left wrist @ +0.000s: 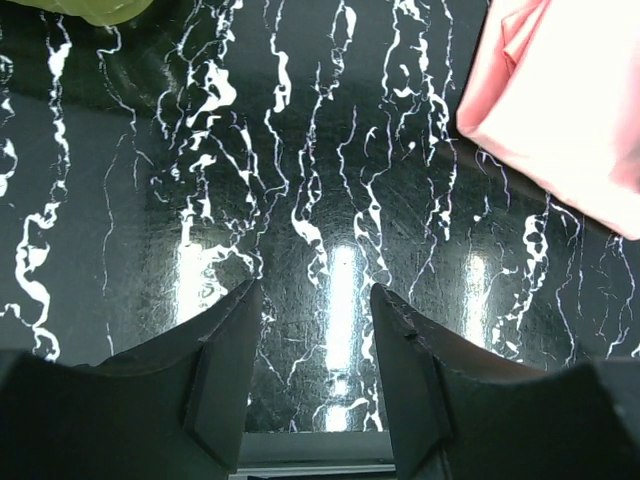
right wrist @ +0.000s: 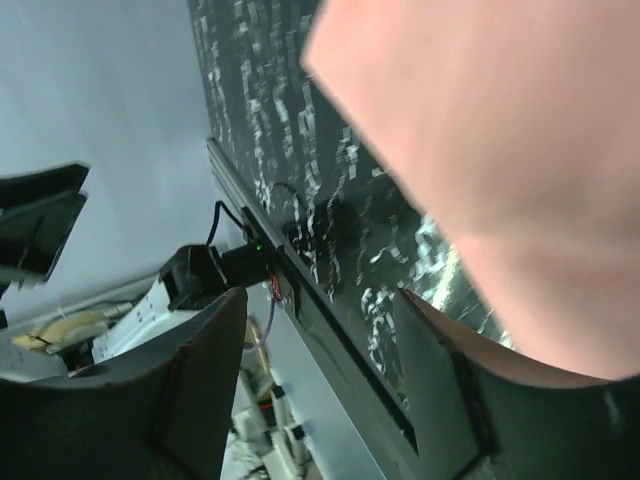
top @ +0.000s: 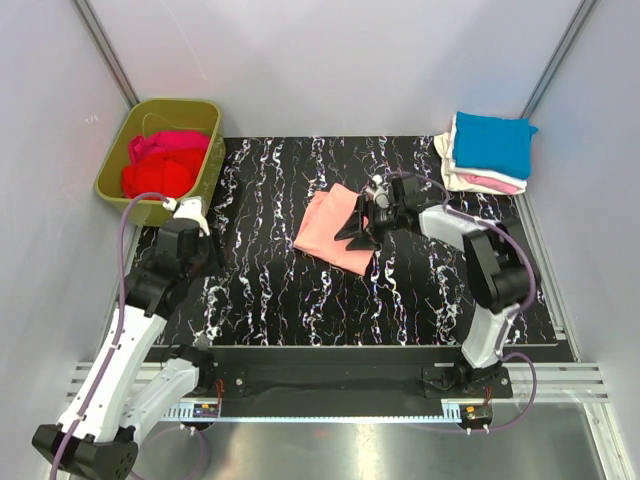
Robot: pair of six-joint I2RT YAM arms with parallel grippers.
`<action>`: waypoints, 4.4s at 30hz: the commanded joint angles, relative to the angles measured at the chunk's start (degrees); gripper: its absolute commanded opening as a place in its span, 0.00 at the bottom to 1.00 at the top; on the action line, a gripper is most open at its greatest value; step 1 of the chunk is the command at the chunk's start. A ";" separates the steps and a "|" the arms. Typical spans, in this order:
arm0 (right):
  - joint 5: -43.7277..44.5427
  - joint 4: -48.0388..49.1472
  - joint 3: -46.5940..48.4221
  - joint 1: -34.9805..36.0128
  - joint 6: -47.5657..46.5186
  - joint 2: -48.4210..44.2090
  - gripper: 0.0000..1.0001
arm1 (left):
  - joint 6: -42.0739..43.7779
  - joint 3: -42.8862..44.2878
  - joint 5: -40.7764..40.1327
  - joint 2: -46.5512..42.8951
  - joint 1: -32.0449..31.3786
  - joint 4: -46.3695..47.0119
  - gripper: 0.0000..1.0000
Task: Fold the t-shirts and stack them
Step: Fold the tshirt, then neatly place the folded tshirt to the corner
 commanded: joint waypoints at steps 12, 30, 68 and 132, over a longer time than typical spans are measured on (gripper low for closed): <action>2.00 -17.86 -1.90 -1.11 -10.89 -7.48 0.52 | -0.75 -0.53 -3.16 -2.10 0.25 2.47 0.57; 3.85 -25.52 4.52 -6.65 -17.67 5.62 0.43 | -0.93 -0.79 -3.86 -2.28 0.25 2.55 0.57; 17.73 -16.12 22.01 -16.41 -5.28 11.76 0.91 | -0.49 -1.06 -2.37 -2.28 0.25 3.08 0.57; 36.63 -49.87 85.64 -29.15 -38.14 17.66 0.00 | -0.66 -1.41 -2.72 -2.37 0.52 2.20 0.56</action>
